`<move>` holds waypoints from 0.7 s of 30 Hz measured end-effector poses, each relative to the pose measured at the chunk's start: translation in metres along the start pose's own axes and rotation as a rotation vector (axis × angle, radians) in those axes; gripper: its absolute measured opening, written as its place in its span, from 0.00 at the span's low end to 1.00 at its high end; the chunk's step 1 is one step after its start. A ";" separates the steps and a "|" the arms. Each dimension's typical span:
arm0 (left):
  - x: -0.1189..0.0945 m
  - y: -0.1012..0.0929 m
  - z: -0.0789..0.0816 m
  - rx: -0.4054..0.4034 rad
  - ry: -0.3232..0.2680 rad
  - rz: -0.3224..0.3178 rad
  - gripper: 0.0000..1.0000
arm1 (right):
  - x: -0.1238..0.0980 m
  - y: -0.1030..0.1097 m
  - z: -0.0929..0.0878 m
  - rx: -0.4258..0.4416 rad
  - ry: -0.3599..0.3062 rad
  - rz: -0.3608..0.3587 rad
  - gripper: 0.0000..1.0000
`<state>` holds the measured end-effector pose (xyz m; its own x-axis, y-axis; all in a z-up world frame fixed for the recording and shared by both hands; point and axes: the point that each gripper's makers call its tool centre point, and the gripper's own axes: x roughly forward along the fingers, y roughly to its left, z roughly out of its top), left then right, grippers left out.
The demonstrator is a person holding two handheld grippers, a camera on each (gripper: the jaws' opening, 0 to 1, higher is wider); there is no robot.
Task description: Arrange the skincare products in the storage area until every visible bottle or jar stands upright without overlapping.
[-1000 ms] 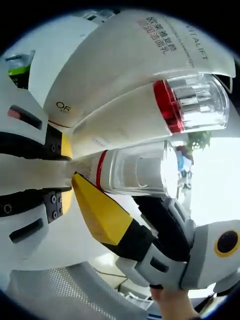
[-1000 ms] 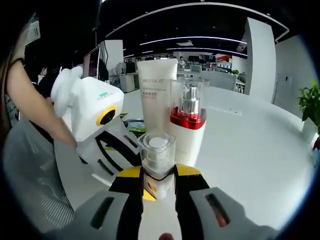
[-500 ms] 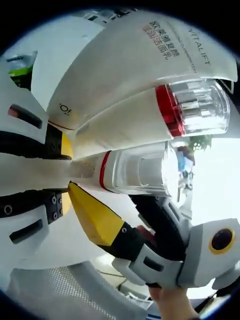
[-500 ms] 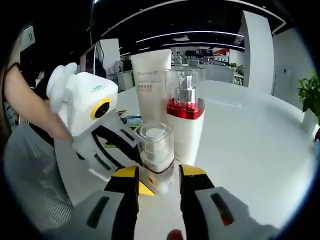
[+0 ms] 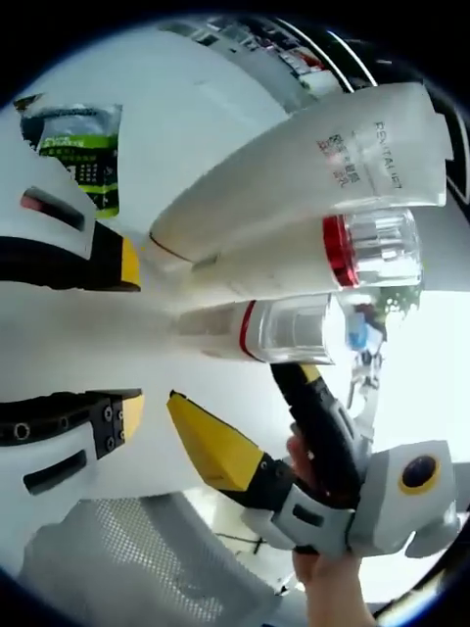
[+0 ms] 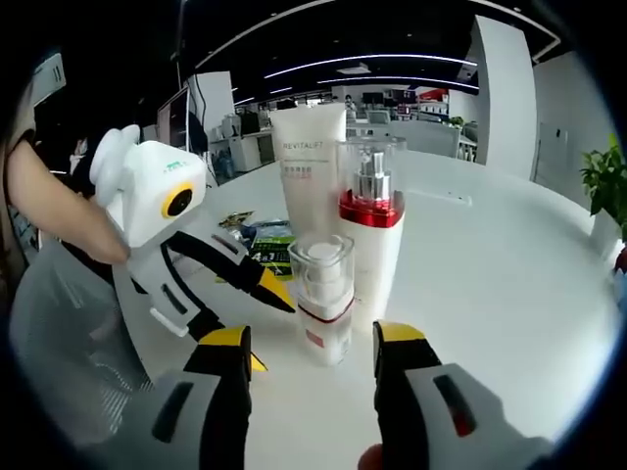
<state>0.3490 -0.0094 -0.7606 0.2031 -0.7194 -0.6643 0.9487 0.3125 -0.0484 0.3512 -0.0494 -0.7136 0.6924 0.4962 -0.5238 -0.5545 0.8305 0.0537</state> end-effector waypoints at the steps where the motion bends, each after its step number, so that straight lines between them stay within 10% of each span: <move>1: -0.003 0.000 -0.001 -0.010 0.000 0.004 0.42 | -0.001 0.001 0.000 -0.001 0.001 -0.002 0.53; 21: -0.077 0.002 -0.035 -0.278 -0.002 0.139 0.64 | -0.027 0.029 0.007 0.029 -0.008 0.028 0.70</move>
<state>0.3265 0.0684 -0.7356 0.3268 -0.6592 -0.6773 0.8094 0.5652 -0.1595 0.3198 -0.0368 -0.6918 0.6805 0.5213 -0.5150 -0.5603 0.8231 0.0928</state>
